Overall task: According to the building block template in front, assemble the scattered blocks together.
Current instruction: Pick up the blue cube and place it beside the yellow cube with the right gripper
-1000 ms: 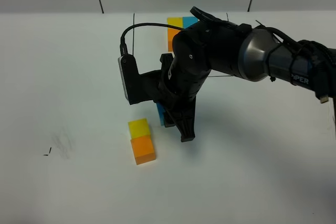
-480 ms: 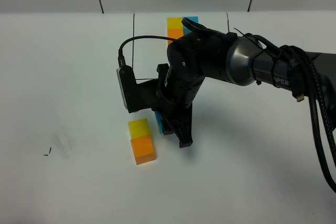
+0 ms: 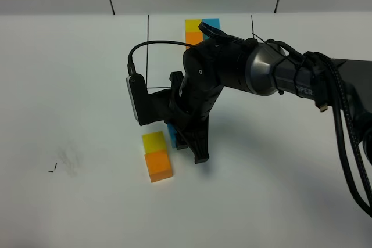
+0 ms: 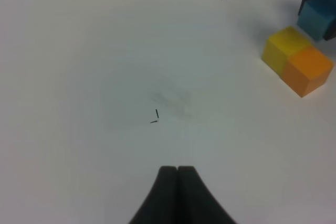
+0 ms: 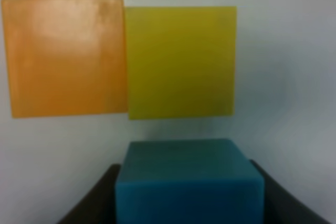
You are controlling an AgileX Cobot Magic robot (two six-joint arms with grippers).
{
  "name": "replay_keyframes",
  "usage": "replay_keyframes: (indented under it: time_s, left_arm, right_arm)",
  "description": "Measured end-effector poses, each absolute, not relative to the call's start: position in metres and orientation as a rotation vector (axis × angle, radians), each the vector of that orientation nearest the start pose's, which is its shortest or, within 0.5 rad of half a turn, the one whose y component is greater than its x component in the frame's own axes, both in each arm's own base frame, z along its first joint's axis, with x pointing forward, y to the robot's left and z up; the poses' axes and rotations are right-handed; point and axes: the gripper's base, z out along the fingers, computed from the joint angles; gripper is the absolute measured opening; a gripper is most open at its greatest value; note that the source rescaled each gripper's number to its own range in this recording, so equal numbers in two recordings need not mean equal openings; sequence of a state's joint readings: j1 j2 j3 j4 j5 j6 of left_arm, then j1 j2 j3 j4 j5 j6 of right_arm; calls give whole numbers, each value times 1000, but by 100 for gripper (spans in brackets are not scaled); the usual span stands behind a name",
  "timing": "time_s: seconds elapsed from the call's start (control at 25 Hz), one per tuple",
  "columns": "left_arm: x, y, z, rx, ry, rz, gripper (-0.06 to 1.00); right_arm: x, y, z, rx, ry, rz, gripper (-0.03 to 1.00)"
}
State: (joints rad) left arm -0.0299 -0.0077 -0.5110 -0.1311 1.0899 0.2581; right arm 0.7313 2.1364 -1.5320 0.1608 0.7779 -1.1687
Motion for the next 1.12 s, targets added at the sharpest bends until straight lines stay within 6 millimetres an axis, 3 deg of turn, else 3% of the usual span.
replay_keyframes:
  time_s: [0.92,1.12]
  left_arm:
    - [-9,-10,278,304,2025,-15,0]
    - [-9,-10,278,304,2025,-15,0]
  right_arm:
    - [326,308,139,-2184,1836,137,53]
    - [326,309,127,-2180,1880,155,53]
